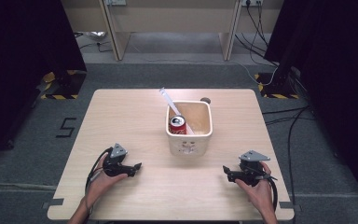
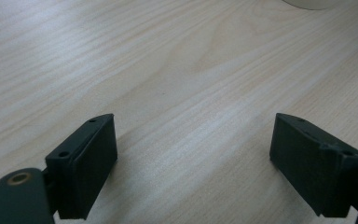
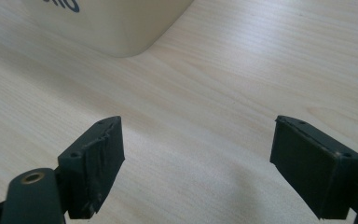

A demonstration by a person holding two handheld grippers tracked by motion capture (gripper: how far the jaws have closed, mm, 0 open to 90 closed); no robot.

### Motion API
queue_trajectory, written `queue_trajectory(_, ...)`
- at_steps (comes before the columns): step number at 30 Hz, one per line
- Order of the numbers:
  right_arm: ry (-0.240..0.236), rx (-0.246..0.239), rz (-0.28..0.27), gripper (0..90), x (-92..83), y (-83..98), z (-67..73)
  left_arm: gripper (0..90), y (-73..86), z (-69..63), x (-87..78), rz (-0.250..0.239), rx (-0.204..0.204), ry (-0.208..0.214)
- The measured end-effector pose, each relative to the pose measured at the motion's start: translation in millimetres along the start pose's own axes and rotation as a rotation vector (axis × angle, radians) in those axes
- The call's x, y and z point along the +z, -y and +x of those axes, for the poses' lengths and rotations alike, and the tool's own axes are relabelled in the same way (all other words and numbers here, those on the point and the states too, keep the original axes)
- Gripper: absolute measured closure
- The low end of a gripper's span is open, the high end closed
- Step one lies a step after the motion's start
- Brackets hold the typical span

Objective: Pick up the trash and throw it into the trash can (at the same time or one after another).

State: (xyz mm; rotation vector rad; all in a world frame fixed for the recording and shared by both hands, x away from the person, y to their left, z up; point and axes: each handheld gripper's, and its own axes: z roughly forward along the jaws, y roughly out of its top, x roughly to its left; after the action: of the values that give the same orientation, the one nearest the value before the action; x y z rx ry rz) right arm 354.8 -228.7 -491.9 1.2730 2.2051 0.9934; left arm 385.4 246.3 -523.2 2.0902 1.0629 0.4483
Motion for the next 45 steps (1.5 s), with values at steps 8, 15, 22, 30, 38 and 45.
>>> queue_trajectory(8,0.010,0.003,0.014,17.0,-0.4,7.6,0.2,14.0,0.0,0.0,0.0,0.000,0.000,0.000)
queue_trajectory(15,0.009,0.014,0.029,17.0,-0.6,14.9,-1.5,14.0,0.0,0.0,0.0,0.000,0.000,0.000)
queue_trajectory(22,0.018,0.014,0.038,17.0,-4.1,17.2,-0.3,14.0,0.0,0.0,0.0,0.000,0.000,0.000)
queue_trajectory(30,0.015,0.013,0.043,17.0,-6.0,23.9,1.6,14.0,0.0,0.0,0.0,0.000,0.000,0.000)
queue_trajectory(38,0.017,0.025,0.051,16.7,-8.1,31.3,1.9,14.0,0.0,0.0,0.0,0.000,0.000,0.000)
queue_trajectory(45,0.029,0.019,0.055,15.4,-7.2,36.1,2.4,14.0,0.0,0.0,0.0,0.000,0.001,-0.001)
